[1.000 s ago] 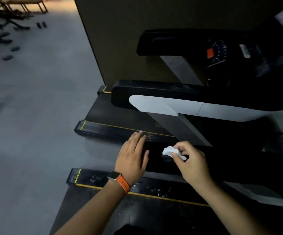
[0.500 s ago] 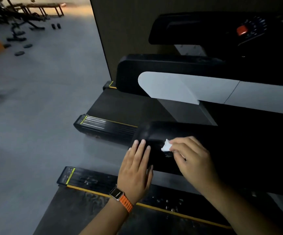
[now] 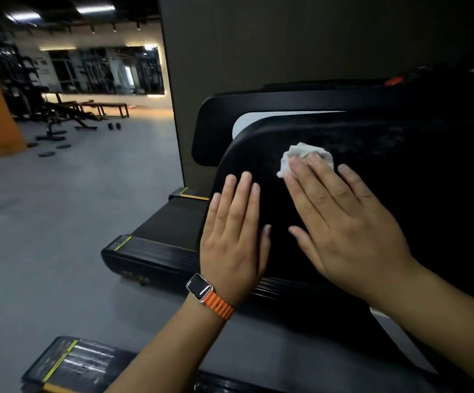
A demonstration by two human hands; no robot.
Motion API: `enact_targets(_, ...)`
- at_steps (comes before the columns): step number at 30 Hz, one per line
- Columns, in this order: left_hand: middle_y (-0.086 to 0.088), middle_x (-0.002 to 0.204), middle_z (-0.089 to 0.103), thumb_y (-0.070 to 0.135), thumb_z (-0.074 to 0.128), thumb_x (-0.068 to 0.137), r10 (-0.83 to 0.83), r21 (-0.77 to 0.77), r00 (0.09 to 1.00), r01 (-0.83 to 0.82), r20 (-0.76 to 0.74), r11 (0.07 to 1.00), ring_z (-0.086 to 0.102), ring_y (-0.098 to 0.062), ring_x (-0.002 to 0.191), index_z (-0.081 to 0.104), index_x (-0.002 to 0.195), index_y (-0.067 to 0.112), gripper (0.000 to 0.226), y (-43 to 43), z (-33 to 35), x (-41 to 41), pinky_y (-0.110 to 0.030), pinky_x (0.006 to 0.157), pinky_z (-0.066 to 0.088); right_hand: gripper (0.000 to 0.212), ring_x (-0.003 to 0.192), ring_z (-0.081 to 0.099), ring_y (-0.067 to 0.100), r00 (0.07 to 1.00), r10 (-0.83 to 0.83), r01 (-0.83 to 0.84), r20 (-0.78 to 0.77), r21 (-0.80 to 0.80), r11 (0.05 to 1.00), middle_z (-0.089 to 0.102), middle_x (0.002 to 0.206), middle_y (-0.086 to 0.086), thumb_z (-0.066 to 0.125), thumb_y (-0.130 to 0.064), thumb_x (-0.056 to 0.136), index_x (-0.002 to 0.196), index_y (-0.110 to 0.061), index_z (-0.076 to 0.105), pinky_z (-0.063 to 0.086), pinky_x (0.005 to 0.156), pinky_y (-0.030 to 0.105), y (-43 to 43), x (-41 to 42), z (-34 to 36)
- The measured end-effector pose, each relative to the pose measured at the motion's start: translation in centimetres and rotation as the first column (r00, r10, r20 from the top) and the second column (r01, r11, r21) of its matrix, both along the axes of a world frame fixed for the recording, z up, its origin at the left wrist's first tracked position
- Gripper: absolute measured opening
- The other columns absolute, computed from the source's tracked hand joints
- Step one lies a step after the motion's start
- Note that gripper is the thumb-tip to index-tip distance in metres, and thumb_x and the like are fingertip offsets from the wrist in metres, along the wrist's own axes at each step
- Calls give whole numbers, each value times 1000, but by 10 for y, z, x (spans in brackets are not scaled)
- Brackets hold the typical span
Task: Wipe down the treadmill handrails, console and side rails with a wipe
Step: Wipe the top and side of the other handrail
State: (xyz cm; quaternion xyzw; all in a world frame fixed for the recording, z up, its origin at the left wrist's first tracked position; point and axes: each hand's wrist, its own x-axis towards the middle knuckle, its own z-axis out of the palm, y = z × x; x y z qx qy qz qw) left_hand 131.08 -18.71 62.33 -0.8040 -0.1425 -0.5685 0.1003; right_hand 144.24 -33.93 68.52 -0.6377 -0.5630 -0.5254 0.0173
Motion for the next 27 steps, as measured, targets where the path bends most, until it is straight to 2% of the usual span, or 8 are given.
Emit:
enact_targets(6, -11, 168, 17, 31, 43, 107, 43, 55, 998, -40, -41, 998, 17, -30, 157, 28, 156, 3, 59, 9, -3, 2, -45, 127, 18, 78, 161, 9, 35, 997, -52, 54, -52, 42, 998, 7, 173, 22, 35, -48, 108, 164, 1, 12, 12, 130, 52, 14, -8, 28)
enact_targets(10, -12, 168, 19, 29, 43, 108, 28, 54, 999, -26, -19, 998, 18, -31, 157, 31, 156, 2, 57, 7, -4, 2, -45, 127, 17, 81, 160, 13, 33, 987, -82, 100, 140, -124, 987, 11, 173, 20, 39, -52, 106, 164, 1, 18, 19, 127, 51, -14, 2, -21)
enact_targets(12, -15, 167, 22, 28, 44, 107, 21, 42, 1000, -21, -5, 999, 19, -32, 157, 32, 156, 1, 57, 4, -4, 3, -46, 127, 18, 80, 160, 14, 31, 981, -110, 123, 162, -73, 990, 12, 173, 18, 39, -52, 106, 164, -2, 19, 19, 127, 52, -18, 6, -17)
enact_targets(16, -17, 165, 26, 26, 47, 106, 19, 29, 1000, -19, 3, 999, 21, -33, 156, 34, 155, 0, 57, 2, -3, 3, -48, 126, 20, 83, 161, 9, 34, 993, -118, 117, 3, 102, 988, 7, 173, 20, 38, -53, 106, 165, -1, 11, 9, 130, 53, 8, 1, 29)
enact_targets(18, -17, 165, 27, 26, 47, 106, 17, 25, 1000, -17, -2, 1000, 21, -33, 156, 36, 155, 0, 56, 2, -2, 1, -48, 126, 21, 88, 161, 8, 37, 995, -102, 101, 19, 47, 994, 6, 173, 23, 40, -55, 103, 165, 1, 11, 11, 129, 54, 6, -1, 17)
enact_targets(22, -16, 165, 26, 27, 47, 106, 14, 36, 1000, -13, -28, 999, 20, -32, 156, 36, 154, 0, 56, 1, 0, -4, -47, 126, 22, 88, 161, 11, 33, 976, -104, 129, 190, -121, 984, 11, 173, 21, 41, -57, 103, 164, 1, 18, 12, 129, 53, -27, 5, -34)
enact_targets(24, -16, 166, 26, 27, 47, 106, 14, 34, 999, -13, -34, 999, 20, -32, 157, 36, 154, 0, 56, 1, 0, -5, -48, 126, 21, 85, 161, 13, 31, 976, -132, 141, 175, -44, 989, 12, 173, 19, 41, -57, 103, 164, -2, 18, 12, 129, 54, -23, 9, -16)
enact_targets(27, -17, 166, 26, 26, 49, 106, 21, 11, 999, -20, -36, 1000, 19, -32, 157, 37, 155, -1, 57, -1, -2, -6, -48, 126, 22, 87, 161, 11, 34, 986, -158, 153, 47, 108, 982, 8, 173, 21, 37, -58, 104, 165, -1, 12, 10, 129, 55, -5, 7, 28)
